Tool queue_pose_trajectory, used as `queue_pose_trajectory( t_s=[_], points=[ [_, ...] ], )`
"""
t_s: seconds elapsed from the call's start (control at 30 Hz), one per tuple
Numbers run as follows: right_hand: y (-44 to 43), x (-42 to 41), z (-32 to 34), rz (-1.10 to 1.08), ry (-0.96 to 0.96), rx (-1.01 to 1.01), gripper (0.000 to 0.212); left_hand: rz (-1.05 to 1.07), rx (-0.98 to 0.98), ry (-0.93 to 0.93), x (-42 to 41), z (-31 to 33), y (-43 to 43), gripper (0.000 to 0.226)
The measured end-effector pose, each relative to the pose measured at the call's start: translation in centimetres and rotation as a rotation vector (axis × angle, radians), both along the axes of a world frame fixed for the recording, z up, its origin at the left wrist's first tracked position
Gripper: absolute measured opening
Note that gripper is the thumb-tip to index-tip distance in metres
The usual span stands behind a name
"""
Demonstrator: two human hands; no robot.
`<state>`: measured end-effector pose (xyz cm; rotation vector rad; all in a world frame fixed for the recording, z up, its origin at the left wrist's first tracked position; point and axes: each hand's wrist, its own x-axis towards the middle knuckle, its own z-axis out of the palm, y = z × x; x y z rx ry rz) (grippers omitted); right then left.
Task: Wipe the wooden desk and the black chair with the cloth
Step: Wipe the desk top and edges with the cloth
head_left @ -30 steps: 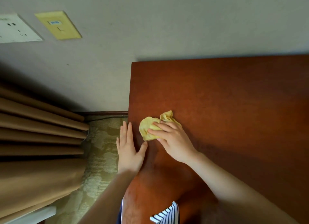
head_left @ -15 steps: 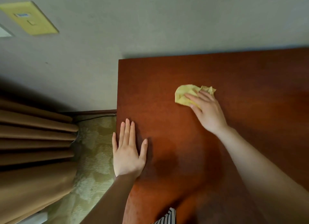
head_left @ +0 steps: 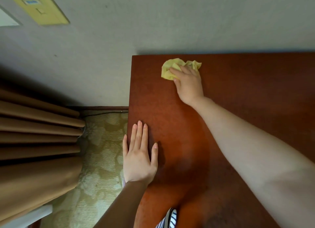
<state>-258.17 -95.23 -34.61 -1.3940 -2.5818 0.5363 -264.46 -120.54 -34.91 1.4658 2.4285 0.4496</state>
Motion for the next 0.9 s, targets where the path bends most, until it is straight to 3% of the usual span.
queue_pose_trajectory(
  t_s=[0.47,0.7,0.9],
  points=[
    [-15.7,8.9,1.2,0.201,0.119,-0.076,0.039,0.011,0.017,0.027,-0.1,-0.3,0.0,0.062],
    [-17.8,13.5,1.0,-0.003,0.157,-0.039,0.045,0.010,0.003,0.042,0.1,-0.2,-0.2,0.062],
    [-14.3,14.9,0.9,-0.150,0.201,-0.019,0.046,-0.005,-0.009,0.063,0.2,-0.3,-0.3,0.064]
  ],
)
